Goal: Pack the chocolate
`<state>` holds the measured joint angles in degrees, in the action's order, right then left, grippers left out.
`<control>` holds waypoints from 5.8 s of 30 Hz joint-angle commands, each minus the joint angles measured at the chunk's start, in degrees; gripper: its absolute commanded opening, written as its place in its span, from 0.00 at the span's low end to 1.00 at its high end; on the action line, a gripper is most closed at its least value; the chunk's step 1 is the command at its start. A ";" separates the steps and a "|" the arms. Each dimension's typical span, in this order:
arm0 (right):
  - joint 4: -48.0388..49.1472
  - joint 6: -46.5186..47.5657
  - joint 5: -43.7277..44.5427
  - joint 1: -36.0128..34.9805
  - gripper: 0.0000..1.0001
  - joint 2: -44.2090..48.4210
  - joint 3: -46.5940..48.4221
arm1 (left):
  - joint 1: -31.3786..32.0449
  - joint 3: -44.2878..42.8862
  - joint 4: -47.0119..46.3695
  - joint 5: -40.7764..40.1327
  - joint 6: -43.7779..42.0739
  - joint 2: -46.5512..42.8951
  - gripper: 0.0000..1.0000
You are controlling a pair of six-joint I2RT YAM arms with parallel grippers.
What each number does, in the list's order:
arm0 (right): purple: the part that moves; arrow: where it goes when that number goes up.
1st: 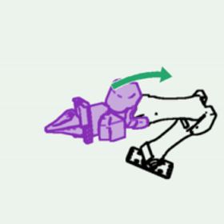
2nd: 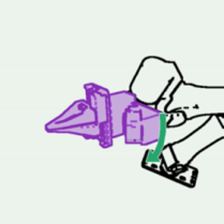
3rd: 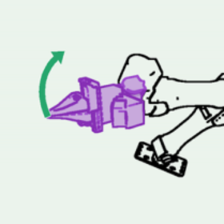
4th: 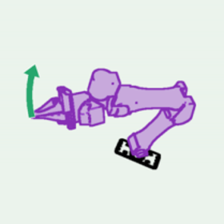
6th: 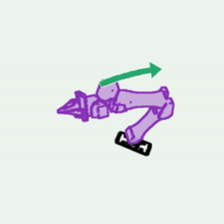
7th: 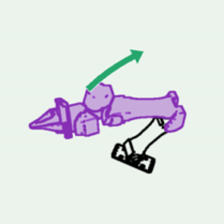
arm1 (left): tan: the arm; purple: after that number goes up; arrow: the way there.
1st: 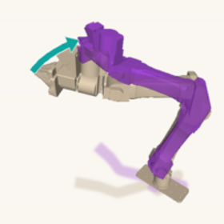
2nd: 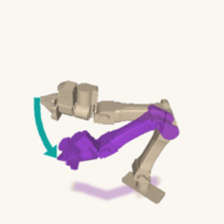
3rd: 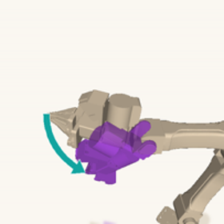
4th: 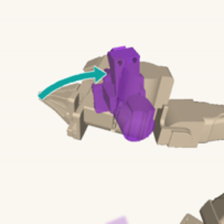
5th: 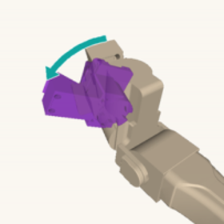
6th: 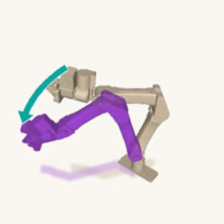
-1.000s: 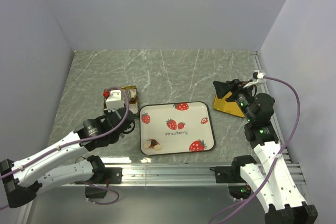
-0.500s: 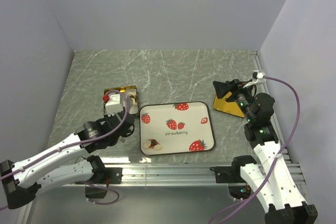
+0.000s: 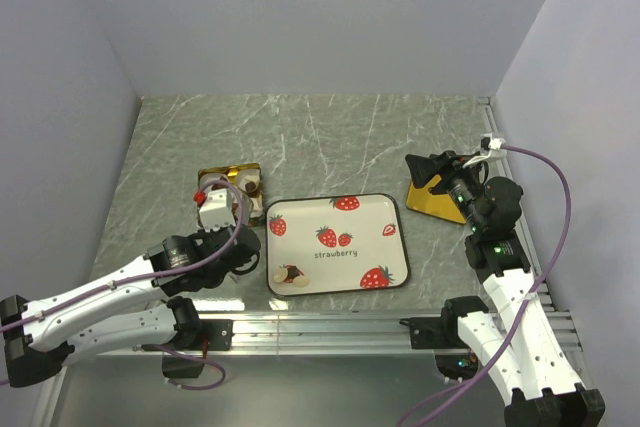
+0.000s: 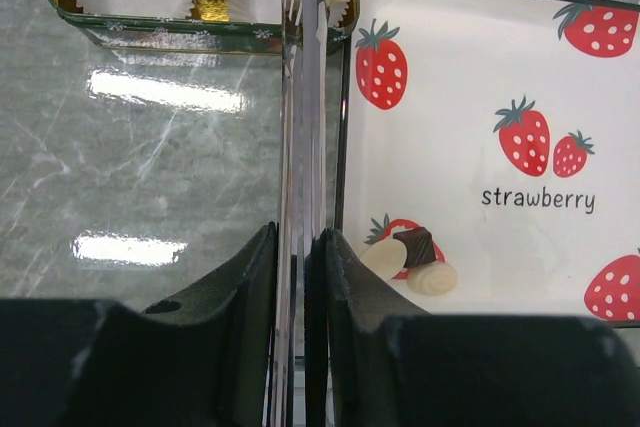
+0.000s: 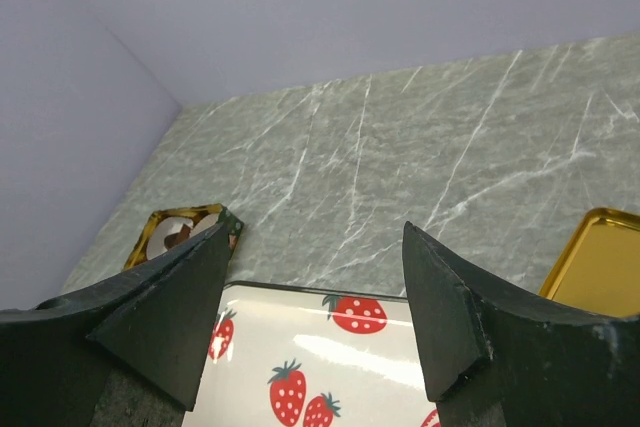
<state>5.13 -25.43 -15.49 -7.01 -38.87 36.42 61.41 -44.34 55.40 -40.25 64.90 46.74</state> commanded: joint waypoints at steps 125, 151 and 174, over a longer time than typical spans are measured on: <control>1.11 1.26 1.07 -0.55 0.76 -0.33 2.60 | 41.34 -13.93 17.55 5.01 9.36 18.74 0.41; 1.11 1.08 0.63 -0.55 0.76 -0.15 2.77 | 41.86 -13.23 17.20 5.97 9.10 19.00 0.41; 1.82 0.91 0.37 -0.55 0.76 -1.03 2.60 | 39.94 -12.00 14.13 5.71 6.12 19.62 0.42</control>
<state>4.93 -24.99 -14.66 -7.16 -39.72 36.42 102.32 -56.49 71.61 -34.24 73.12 66.26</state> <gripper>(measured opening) 0.764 0.417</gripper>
